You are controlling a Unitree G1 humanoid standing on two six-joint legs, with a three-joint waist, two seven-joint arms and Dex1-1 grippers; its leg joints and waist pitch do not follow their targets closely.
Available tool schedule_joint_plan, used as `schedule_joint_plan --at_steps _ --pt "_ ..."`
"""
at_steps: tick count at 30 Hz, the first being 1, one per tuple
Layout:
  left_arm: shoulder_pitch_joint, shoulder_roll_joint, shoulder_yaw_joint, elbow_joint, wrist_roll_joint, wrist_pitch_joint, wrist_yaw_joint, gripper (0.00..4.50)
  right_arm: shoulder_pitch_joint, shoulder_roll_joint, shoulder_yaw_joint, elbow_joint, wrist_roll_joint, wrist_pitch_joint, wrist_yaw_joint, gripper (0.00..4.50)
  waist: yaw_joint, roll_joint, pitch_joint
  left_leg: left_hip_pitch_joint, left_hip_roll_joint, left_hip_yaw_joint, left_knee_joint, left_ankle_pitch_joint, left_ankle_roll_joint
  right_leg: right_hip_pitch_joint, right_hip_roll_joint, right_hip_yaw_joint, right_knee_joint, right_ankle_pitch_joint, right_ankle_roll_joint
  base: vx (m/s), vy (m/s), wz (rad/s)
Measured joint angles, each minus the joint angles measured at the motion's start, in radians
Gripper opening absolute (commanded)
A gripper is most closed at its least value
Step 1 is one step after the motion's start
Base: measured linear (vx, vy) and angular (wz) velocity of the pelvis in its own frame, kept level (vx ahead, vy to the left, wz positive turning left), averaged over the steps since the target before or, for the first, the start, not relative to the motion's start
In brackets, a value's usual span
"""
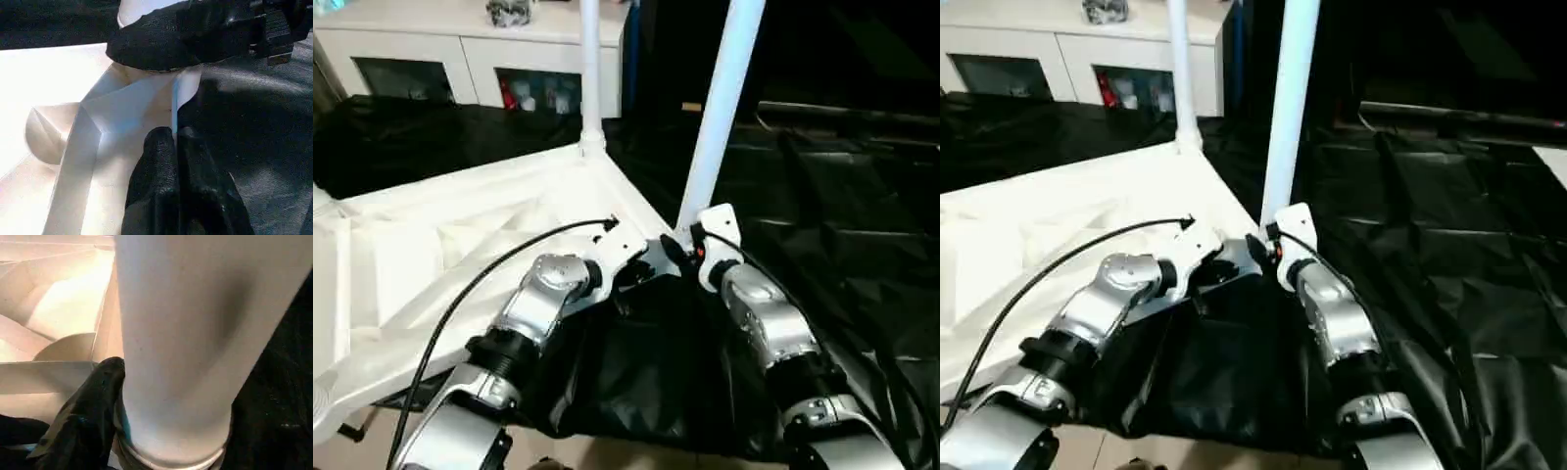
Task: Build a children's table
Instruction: Rotate leg to tighten
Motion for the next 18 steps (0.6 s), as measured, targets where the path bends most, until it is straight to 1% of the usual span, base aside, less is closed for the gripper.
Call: schedule_joint_plan --at_steps 2,3,4,5,6,7,11,14,16,18 --pt "0.0 0.006 -0.002 -0.001 -0.001 -0.007 -0.014 0.0 0.001 0.0 -0.004 -0.004 0.009 -0.001 0.03 3.51 0.0 0.001 0.0 0.0 0.0 0.0 0.0 0.0 0.0 0.0 0.0 0.0 0.0 0.0 0.0 0.0 0.0 0.0" --pt "0.0 0.011 -0.002 -0.001 -0.001 -0.009 -0.022 0.0 0.003 -0.002 -0.004 -0.008 0.011 0.0 0.044 3.66 0.0 0.001 0.0 0.0 0.0 0.0 -0.001 0.0 0.0 0.0 0.0 0.0 0.0 0.0 0.0 0.0 0.0 0.0" --pt "0.001 0.014 -0.002 -0.003 -0.001 -0.011 -0.031 0.0 0.007 -0.007 -0.003 -0.013 0.012 0.0 0.055 3.66 0.0 0.001 0.0 0.0 0.0 0.0 -0.001 0.0 0.0 0.0 0.0 0.0 0.0 0.0 0.0 0.0 0.0 0.0" --pt "0.009 0.026 -0.004 -0.014 -0.003 -0.019 -0.047 0.0 0.017 -0.024 0.011 -0.029 0.015 0.001 0.09 3.87 0.001 0.001 0.0 0.0 0.0 0.0 -0.002 0.0 0.0 -0.001 0.0 0.0 0.0 0.0 0.0 0.0 0.0 0.0" --pt "0.013 0.032 -0.004 -0.019 -0.005 -0.023 -0.055 0.0 0.021 -0.03 0.017 -0.034 0.015 0.001 0.105 3.87 0.001 0.001 0.0 0.0 0.0 0.0 -0.002 0.0 0.0 -0.001 0.0 0.0 0.0 0.0 0.0 0.0 0.0 0.0" --pt "0.029 0.047 -0.006 -0.039 -0.008 -0.035 -0.084 0.0 0.029 -0.047 0.031 -0.044 0.02 0.001 0.155 3.96 0.001 0.001 0.0 0.0 0.0 0.0 -0.002 0.0 0.0 -0.001 0.0 0.0 0.0 0.0 0.0 0.0 0.0 0.0" --pt "0.066 0.081 -0.017 -0.097 -0.019 -0.053 -0.16 0.0 0.061 -0.097 0.063 -0.099 0.037 0.003 0.275 3.96 0.007 0.002 0.0 -0.001 0.001 0.0 -0.003 0.0 0.0 -0.001 0.0 -0.001 0.0 0.0 0.001 0.0 0.0 0.0" --pt "0.102 0.126 -0.026 -0.149 -0.044 -0.068 -0.238 0.0 0.099 -0.178 0.109 -0.165 0.057 0.003 0.435 3.96 0.009 0.002 0.001 -0.001 0.001 0.0 -0.002 0.0 0.0 -0.001 0.0 -0.001 0.0 -0.001 0.001 0.0 0.0 0.0" --pt "0.118 0.153 -0.027 -0.171 -0.059 -0.077 -0.287 0.0 0.113 -0.217 0.129 -0.199 0.067 0.002 0.52 3.96 0.01 0.003 0.001 -0.001 0.001 0.0 -0.002 0.0 0.0 -0.001 0.0 -0.001 0.0 -0.001 0.001 0.0 0.0 0.0" --pt "0.124 0.166 -0.027 -0.182 -0.072 -0.081 -0.319 0.0 0.12 -0.242 0.138 -0.221 0.076 0.002 0.57 3.96 0.011 0.003 0.001 -0.001 0.001 0.0 -0.002 0.0 0.0 -0.001 0.0 -0.001 0.0 -0.002 0.003 0.0 0.0 0.0"
